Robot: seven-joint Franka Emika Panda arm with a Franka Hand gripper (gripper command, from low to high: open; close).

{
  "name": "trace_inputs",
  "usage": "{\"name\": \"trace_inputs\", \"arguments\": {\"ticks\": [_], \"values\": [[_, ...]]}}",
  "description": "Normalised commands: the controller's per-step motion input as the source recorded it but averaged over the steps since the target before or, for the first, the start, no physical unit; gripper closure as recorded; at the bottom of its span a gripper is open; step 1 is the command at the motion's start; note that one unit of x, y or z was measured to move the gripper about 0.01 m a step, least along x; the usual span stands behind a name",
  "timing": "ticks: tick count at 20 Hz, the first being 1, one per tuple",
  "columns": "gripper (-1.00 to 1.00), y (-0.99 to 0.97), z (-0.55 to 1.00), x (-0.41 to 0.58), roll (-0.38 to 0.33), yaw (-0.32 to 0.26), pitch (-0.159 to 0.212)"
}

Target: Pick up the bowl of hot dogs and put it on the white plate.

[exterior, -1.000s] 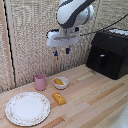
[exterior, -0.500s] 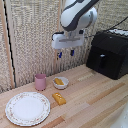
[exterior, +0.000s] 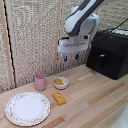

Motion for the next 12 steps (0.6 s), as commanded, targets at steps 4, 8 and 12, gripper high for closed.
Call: {"name": "trace_inputs", "arguments": {"ticks": [4,8,12], "values": [[-1.0,-0.13,-0.53,0.044,0.008,0.0,0.007],[-1.0,-0.11,-0.5,0.055,0.003,0.0,0.014],[-1.0,-0.01,-0.44,0.064,-0.002,0.0,0.037]]}}
